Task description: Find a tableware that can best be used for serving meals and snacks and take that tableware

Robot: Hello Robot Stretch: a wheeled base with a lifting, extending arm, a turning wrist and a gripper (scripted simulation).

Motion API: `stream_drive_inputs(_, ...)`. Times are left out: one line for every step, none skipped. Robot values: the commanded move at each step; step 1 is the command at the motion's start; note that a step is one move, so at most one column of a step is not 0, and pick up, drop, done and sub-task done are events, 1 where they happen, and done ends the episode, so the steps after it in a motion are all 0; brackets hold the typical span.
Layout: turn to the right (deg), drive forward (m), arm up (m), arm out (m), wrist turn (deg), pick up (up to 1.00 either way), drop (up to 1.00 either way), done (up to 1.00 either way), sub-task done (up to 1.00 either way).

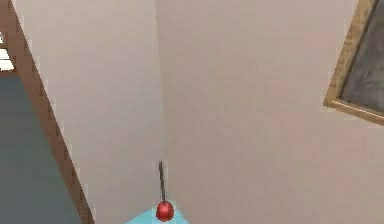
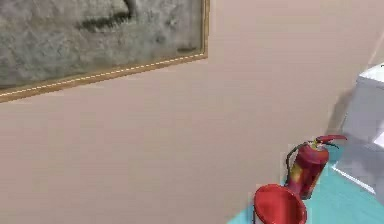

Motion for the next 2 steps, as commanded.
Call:
stream_drive_inputs(-33.0,0.0,0.0,0.0,0.0,0.0,0.0,0.0,0.0)
stream_drive_inputs(0.0,0.25,0.0,0.0,0.0,0.0,0.0,0.0,0.0)
